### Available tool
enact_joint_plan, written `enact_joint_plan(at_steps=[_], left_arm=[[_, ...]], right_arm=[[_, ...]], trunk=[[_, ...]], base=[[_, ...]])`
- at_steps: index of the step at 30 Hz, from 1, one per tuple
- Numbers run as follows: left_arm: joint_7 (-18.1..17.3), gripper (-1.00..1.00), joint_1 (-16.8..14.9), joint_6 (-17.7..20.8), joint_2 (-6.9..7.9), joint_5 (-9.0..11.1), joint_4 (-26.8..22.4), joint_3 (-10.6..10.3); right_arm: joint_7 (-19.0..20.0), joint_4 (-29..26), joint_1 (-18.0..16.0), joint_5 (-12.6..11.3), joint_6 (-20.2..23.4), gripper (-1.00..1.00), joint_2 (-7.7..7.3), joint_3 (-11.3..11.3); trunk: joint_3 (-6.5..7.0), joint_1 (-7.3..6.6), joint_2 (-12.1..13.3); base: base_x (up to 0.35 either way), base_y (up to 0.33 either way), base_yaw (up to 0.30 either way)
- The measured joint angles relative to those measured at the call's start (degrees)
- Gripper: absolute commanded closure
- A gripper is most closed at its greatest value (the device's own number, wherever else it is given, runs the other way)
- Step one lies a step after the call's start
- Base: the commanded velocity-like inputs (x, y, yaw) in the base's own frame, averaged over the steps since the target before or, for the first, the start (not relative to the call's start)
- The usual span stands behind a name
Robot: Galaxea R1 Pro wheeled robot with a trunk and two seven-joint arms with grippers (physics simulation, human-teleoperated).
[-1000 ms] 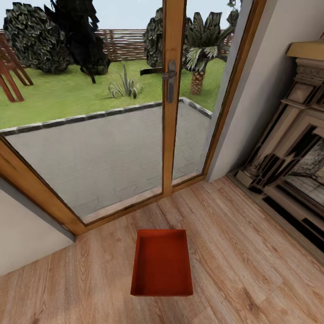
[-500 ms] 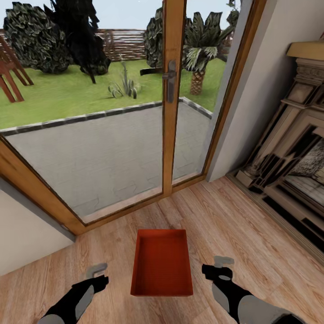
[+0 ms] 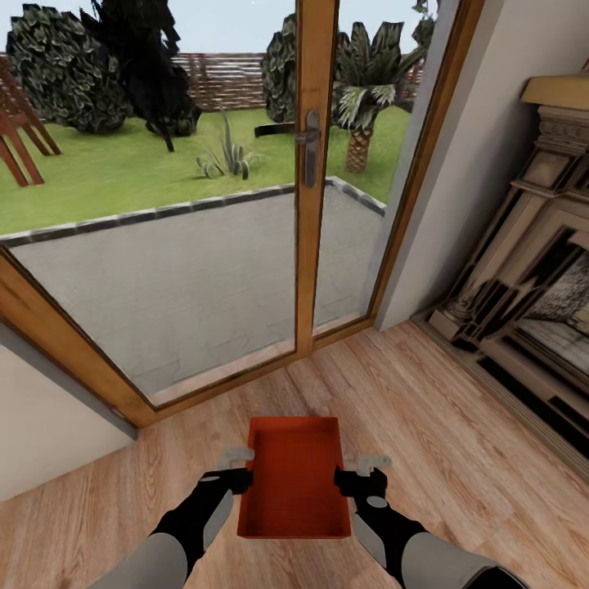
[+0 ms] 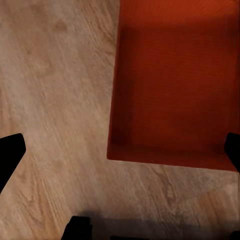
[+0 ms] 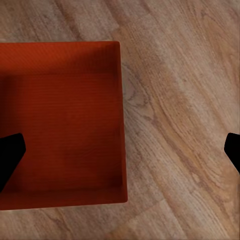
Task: Move the two storage containers from the living room to the garage. In the garage, place one container on the floor and stack the other container on top of it (either order is fine).
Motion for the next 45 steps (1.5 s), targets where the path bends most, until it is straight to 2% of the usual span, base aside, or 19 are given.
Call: enact_joint_plan(at_steps=[21, 25, 39, 45], left_arm=[[0.1, -1.0, 0.0, -0.7, -0.35, -0.2, -0.8, 0.2], [0.2, -1.0, 0.0, -4.1, -0.29, -0.2, -0.4, 0.0], [0.3, -1.0, 0.0, -4.7, -0.21, -0.3, -0.6, -0.3], [0.3, -1.0, 0.0, -4.7, -0.13, -0.3, -0.1, -0.2]], right_arm=[[0.1, 0.2, 0.0, -0.1, 0.0, -1.0, 0.11, -0.1], [0.1, 0.2, 0.0, -0.1, -0.1, -1.0, 0.18, -0.1], [0.5, 0.4, 0.0, 0.0, -0.2, -1.0, -0.14, -0.1], [2.2, 0.4, 0.0, -0.1, -0.2, -1.0, -0.11, 0.0]], trunk=[[0.0, 0.0, 0.0], [-0.71, 0.87, -1.6], [-3.23, 3.95, -7.2], [-4.31, 5.27, -9.6]], base=[[0.0, 0.0, 0.0], [0.0, 0.0, 0.0], [0.0, 0.0, 0.0], [0.0, 0.0, 0.0]])
